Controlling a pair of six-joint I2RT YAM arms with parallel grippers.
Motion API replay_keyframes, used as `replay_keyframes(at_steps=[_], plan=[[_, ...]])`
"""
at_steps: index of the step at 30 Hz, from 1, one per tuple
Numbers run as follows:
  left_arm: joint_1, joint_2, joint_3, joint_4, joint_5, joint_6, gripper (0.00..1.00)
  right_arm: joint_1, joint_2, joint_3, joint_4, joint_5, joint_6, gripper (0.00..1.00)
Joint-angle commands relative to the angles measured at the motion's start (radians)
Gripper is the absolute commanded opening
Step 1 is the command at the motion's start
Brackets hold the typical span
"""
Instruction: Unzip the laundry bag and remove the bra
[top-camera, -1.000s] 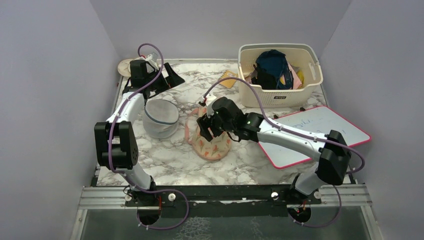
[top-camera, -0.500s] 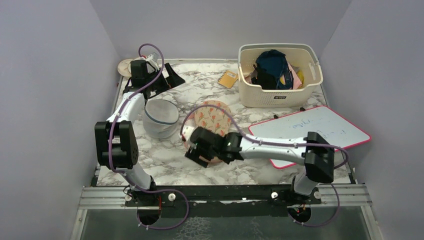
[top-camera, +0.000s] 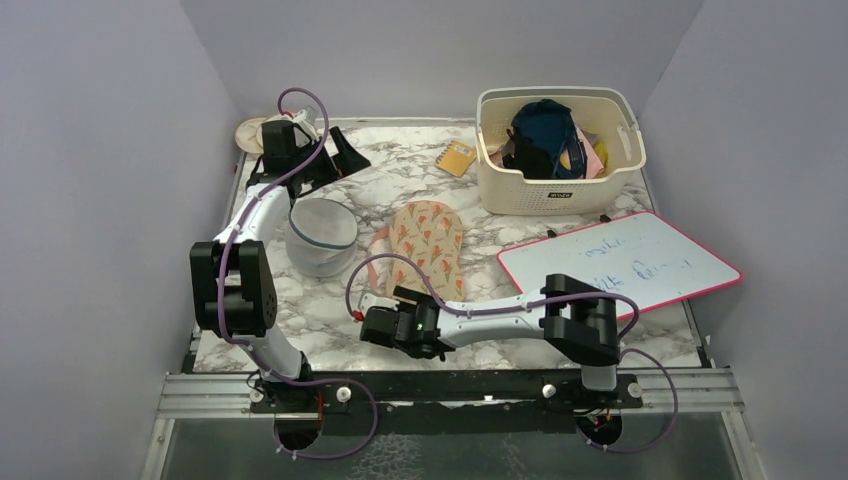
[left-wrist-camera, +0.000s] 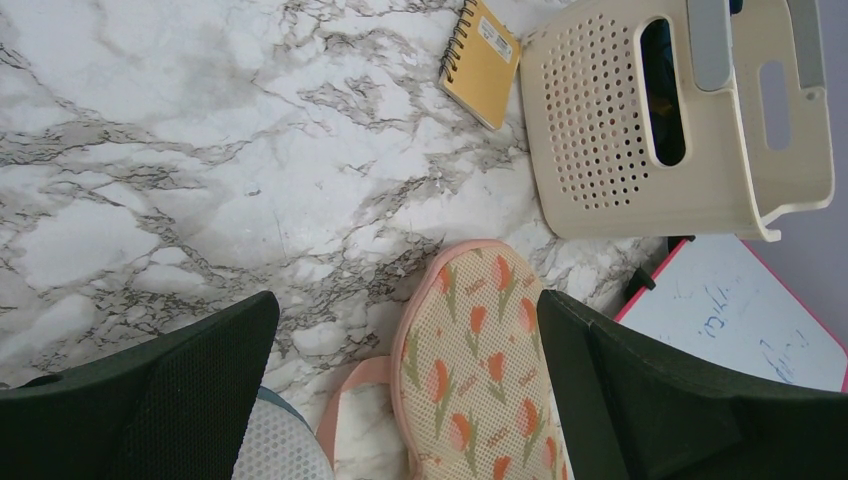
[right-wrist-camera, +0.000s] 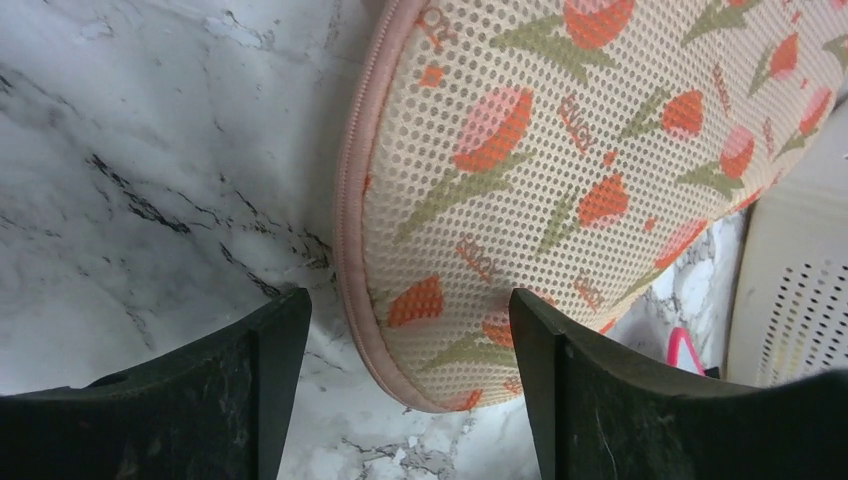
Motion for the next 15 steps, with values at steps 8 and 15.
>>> replay_keyframes(at_steps=[8, 15], plan=[[-0.004, 0.019, 0.003, 0.004, 0.007, 0.022, 0.99, -0.054, -0.011, 0.071, 0.503, -0.806, 0.210, 0.84], [-0.003, 0.006, 0.023, -0.039, -0.026, 0.058, 0.99, -0.177, -0.095, 0.104, 0.557, -0.880, 0.249, 0.97]])
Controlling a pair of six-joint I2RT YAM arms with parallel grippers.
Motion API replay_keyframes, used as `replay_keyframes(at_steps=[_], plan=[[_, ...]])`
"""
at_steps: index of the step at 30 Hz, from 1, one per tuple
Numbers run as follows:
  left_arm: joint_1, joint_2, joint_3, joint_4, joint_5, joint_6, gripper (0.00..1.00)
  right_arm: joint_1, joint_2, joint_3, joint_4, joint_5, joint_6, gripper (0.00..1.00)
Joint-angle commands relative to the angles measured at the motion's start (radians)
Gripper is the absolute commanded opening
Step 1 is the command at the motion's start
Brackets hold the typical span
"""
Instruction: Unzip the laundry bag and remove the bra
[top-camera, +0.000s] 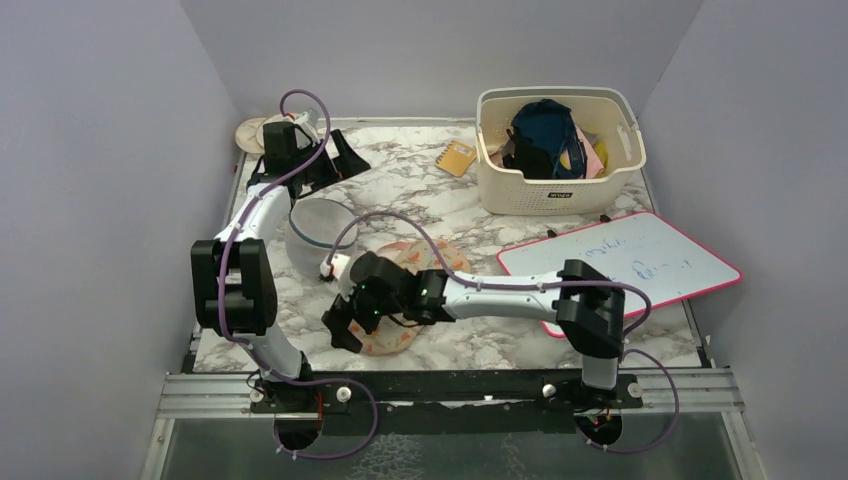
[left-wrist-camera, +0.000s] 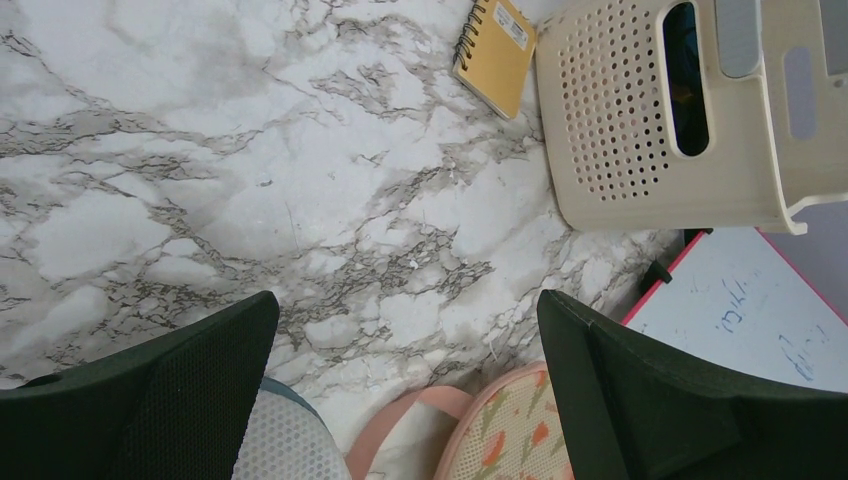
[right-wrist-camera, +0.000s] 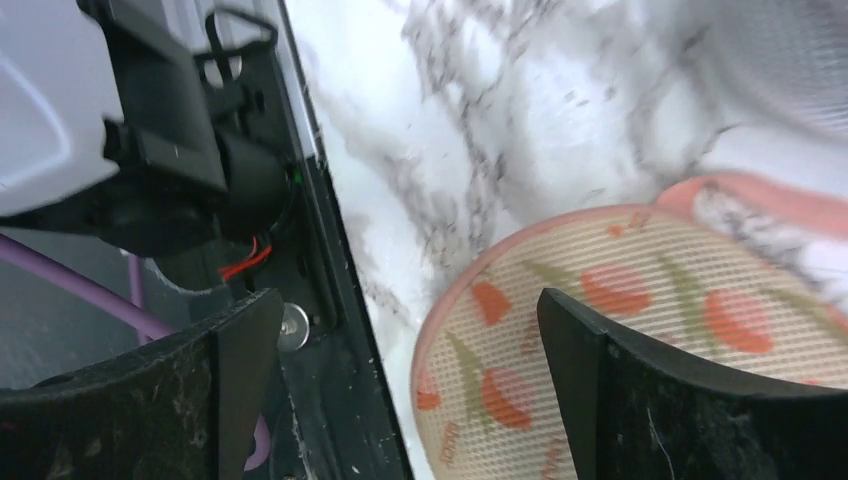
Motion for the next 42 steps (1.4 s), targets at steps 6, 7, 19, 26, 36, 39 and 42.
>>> replay_keyframes(at_steps=[6, 7, 19, 26, 36, 39, 42], plan=[[-0.009, -0.006, 0.022, -0.017, -0.019, 0.030, 0.99, -0.177, -0.277, -0.165, 0.007, 0.036, 0.047, 0.99], [-0.012, -0.004, 0.023, -0.017, -0.015, 0.028, 0.99, -0.191, -0.308, -0.192, -0.019, 0.066, 0.045, 0.98], [-0.142, -0.019, 0.042, -0.074, -0.106, 0.099, 0.99, -0.425, -0.365, -0.300, -0.167, 0.064, 0.072, 0.87], [-0.309, -0.114, 0.043, -0.177, -0.399, 0.206, 0.99, -0.464, -0.382, -0.305, -0.127, 0.069, 0.087, 0.85], [-0.373, -0.583, -0.435, -0.269, -0.276, 0.041, 0.91, -0.531, -0.406, -0.363, -0.031, 0.056, 0.046, 0.83], [-0.430, -0.712, -0.565, -0.300, -0.264, -0.073, 0.88, -0.591, -0.384, -0.354, -0.012, -0.027, 0.042, 0.80], [-0.498, -0.811, -0.676, -0.299, -0.329, -0.190, 0.83, -0.629, -0.343, -0.336, 0.026, -0.124, 0.040, 0.76]])
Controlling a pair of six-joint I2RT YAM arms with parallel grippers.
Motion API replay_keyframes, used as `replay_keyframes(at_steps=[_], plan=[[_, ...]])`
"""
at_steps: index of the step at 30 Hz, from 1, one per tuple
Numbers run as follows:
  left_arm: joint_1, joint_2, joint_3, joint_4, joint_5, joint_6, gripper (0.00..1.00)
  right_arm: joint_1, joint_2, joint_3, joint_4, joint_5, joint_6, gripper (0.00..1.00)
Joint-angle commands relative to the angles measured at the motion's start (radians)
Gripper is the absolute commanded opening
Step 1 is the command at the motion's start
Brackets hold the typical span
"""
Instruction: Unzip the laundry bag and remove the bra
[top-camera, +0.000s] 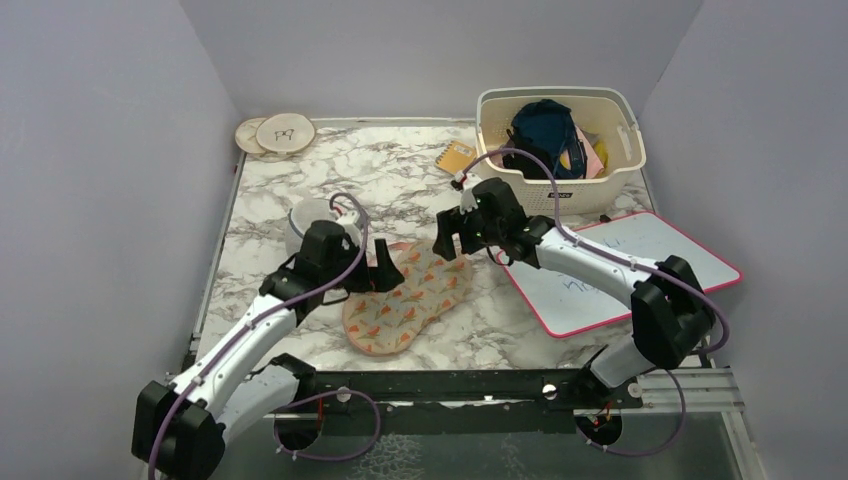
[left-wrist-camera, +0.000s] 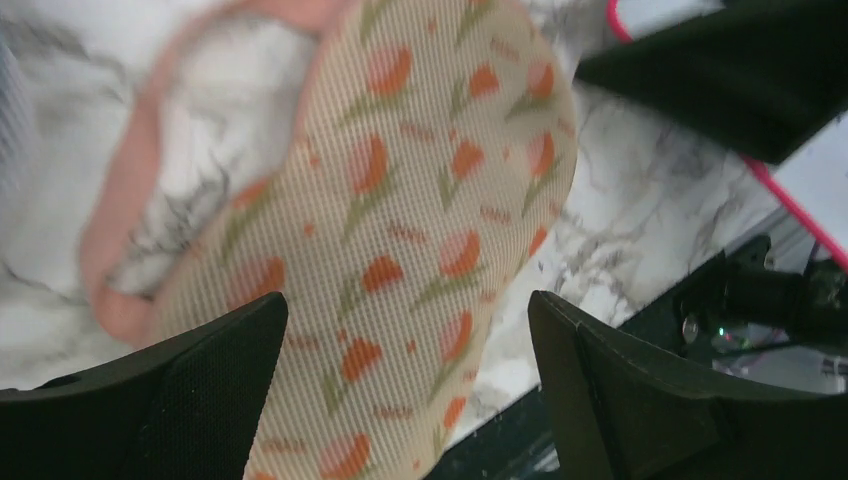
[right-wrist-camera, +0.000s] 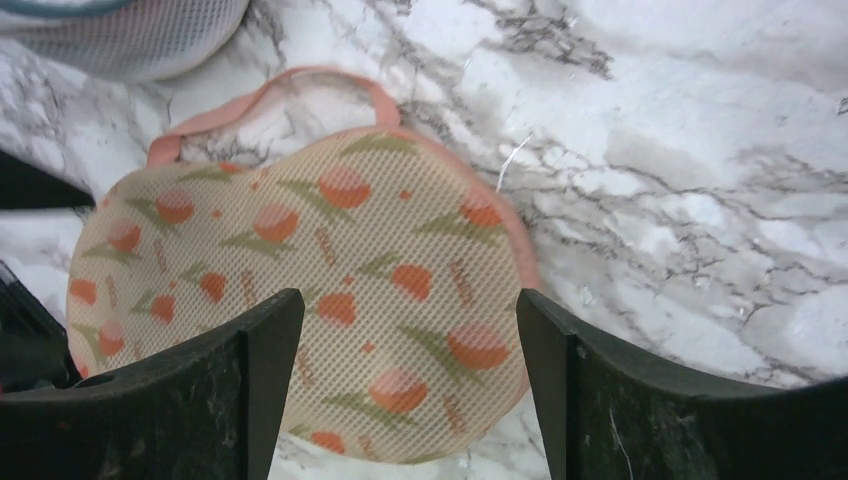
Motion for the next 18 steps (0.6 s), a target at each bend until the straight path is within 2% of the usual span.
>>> replay_keyframes(at_steps=[1, 4, 8, 13, 15, 18], plan=[[-0.086, -0.111, -0.138, -0.051, -0.058, -0.204, 0.78, -0.050, 0.062, 0.040, 0.075, -0.158, -0.016, 0.75], [-0.160, -0.080, -0.163, -0.052, -0.114, -0.244, 0.64, -0.051, 0.122, 0.070, 0.080, -0.220, -0.008, 0.71], [-0.280, 0.042, -0.123, -0.060, -0.237, -0.238, 0.62, -0.051, 0.169, 0.081, 0.078, -0.276, -0.010, 0.70], [-0.276, 0.208, -0.082, -0.054, -0.371, -0.226, 0.62, -0.050, 0.178, 0.050, 0.064, -0.302, -0.004, 0.69], [-0.250, 0.281, -0.057, -0.058, -0.446, -0.219, 0.61, -0.050, 0.180, 0.021, 0.084, -0.327, 0.013, 0.68], [-0.182, 0.402, -0.017, -0.026, -0.478, -0.163, 0.61, -0.041, 0.189, -0.025, 0.130, -0.375, 0.051, 0.67]])
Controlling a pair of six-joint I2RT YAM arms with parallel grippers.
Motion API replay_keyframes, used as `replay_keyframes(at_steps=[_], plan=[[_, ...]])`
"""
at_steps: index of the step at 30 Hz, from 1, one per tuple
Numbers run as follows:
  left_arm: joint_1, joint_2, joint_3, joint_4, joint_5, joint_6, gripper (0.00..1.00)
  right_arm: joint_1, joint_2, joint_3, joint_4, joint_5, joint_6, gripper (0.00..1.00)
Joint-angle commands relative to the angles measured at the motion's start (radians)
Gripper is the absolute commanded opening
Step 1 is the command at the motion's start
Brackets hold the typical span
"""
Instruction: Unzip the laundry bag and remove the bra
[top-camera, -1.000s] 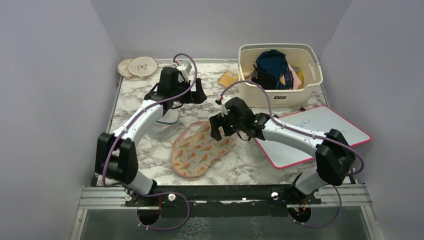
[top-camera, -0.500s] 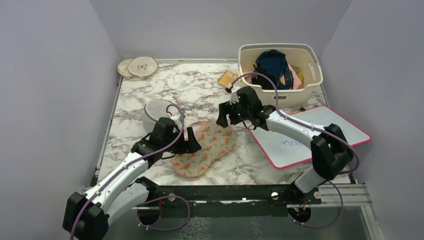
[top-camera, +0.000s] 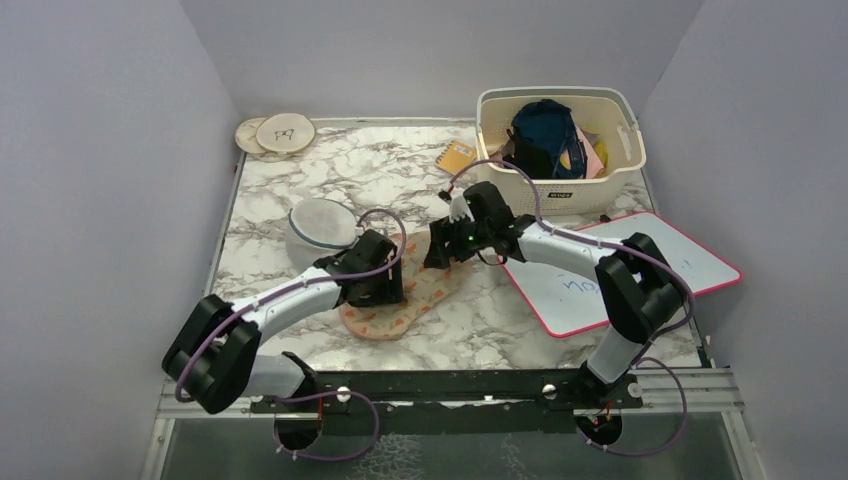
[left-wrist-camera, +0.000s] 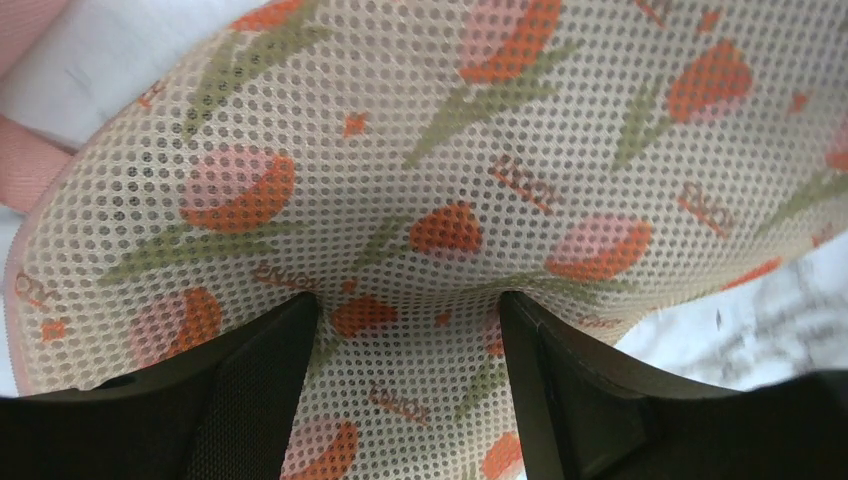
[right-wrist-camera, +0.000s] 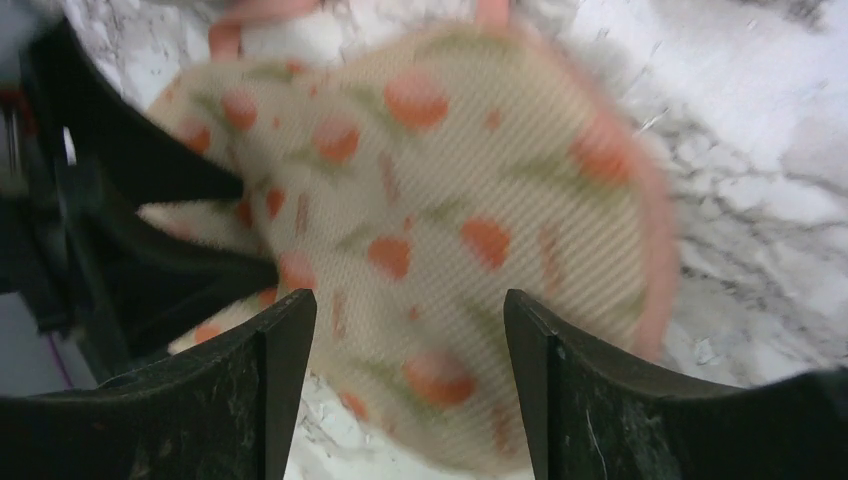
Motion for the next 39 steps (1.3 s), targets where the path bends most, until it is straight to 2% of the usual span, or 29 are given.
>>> replay_keyframes(at_steps=[1, 6, 11, 13, 18, 21, 24, 26, 29, 32, 35, 39], plan=[[0.105, 0.176, 0.072, 0.029, -0.168, 0.068, 0.61, 0.022, 0.012, -0.069, 0.068, -0.103, 0.056, 0.67], [0.212, 0.313, 0.178, 0.034, -0.186, 0.141, 0.56, 0.083, 0.016, -0.091, 0.115, -0.137, 0.096, 0.67], [0.229, 0.266, 0.229, 0.036, -0.181, 0.188, 0.56, 0.111, -0.011, -0.062, 0.142, -0.171, 0.106, 0.67], [0.229, 0.225, 0.222, 0.035, -0.168, 0.204, 0.59, 0.111, -0.048, -0.037, 0.102, -0.116, 0.074, 0.67], [0.229, 0.066, 0.173, -0.002, -0.122, 0.238, 0.72, 0.110, -0.203, -0.026, 0.028, 0.059, -0.005, 0.70], [0.229, -0.069, 0.154, -0.012, -0.058, 0.280, 0.87, 0.110, -0.327, -0.076, 0.049, 0.143, -0.044, 0.76], [0.228, -0.177, 0.172, -0.001, 0.076, 0.379, 0.96, 0.110, -0.433, -0.132, 0.074, 0.209, -0.076, 0.83], [0.223, -0.224, 0.184, 0.016, 0.150, 0.452, 0.99, 0.110, -0.486, -0.161, 0.088, 0.248, -0.091, 0.83], [0.157, -0.314, 0.138, 0.098, 0.144, 0.572, 0.99, 0.110, -0.546, -0.204, 0.120, 0.290, -0.107, 0.83], [0.063, -0.406, 0.041, 0.238, 0.169, 0.764, 0.99, 0.110, -0.586, -0.216, 0.131, 0.324, -0.107, 0.83], [-0.001, -0.396, 0.022, 0.286, 0.114, 0.903, 0.99, 0.110, -0.618, -0.222, 0.129, 0.351, -0.103, 0.83], [-0.037, -0.268, 0.065, 0.317, 0.122, 1.065, 0.97, 0.110, -0.681, -0.247, 0.129, 0.426, -0.093, 0.82]])
